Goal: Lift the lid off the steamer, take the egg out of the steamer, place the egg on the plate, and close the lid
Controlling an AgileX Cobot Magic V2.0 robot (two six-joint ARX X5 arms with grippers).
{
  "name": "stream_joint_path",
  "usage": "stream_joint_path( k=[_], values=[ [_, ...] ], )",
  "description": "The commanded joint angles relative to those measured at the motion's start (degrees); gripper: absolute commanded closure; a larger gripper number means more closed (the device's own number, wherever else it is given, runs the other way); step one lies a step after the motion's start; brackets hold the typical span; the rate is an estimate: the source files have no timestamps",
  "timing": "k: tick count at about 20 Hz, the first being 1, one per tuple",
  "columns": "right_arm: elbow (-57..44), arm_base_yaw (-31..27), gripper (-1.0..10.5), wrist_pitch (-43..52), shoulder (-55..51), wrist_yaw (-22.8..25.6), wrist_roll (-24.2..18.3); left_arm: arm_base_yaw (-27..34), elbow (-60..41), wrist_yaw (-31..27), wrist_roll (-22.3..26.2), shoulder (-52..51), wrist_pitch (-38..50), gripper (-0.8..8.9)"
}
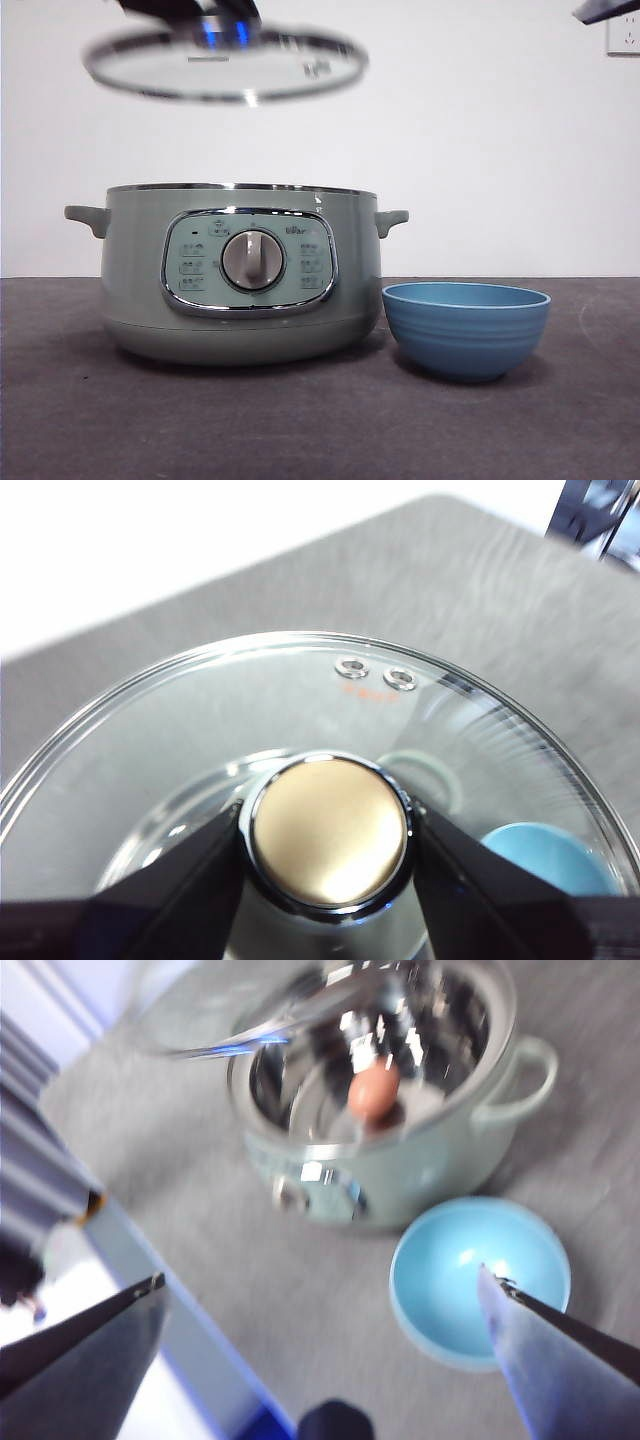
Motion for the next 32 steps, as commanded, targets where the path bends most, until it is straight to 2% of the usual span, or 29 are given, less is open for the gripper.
stream_joint_path(
  k=[1, 4, 8, 11, 17, 20, 23, 25, 32],
  values=[
    [0.2, 0.11, 3.8, 4.11, 0.55, -0.07, 4.85, -0.15, 1.38, -2.43, -0.72, -7.63, -1.88, 8.22],
    [0.22, 1.11, 3.8, 8.55, 2.64, 0.81, 8.46, -0.15, 1.38, -5.33, -0.72, -16.39, -8.87, 8.22],
    [1.55, 6.43, 3.8, 13.29, 8.94, 6.19, 10.88, -0.15, 1.38, -8.72, -1.36, -26.67, -18.03, 8.22],
    [5.92, 11.69, 3.8, 14.51, 16.59, 11.26, 11.04, -0.15, 1.38, -11.19, -2.32, -33.29, -24.37, 8.22],
    [20.31, 21.07, 3.8, 13.86, 34.8, 20.13, 11.23, -0.15, 1.38, -11.3, -3.72, -41.2, -33.73, 8.22],
    [27.95, 24.04, 3.8, 12.24, 44.06, 25.18, 11.17, -0.15, 1.38, -11.23, -3.69, -42.21, -35.36, 8.22],
    [34.14, 25.57, 3.9, 12.2, 52.13, 26.08, 11.17, -0.15, 1.38, -11.1, -3.67, -42.21, -35.98, 8.22],
    [37.0, 26.23, 3.9, 12.2, 56.54, 28.7, 10.73, -0.15, 1.38, -11.1, -3.65, -42.21, -36.0, 8.22],
    [38.21, 26.25, 3.9, 14.34, 64.61, 29.92, 10.54, -0.15, 1.38, -11.02, -2.69, -42.21, -36.13, 8.22]
  ],
)
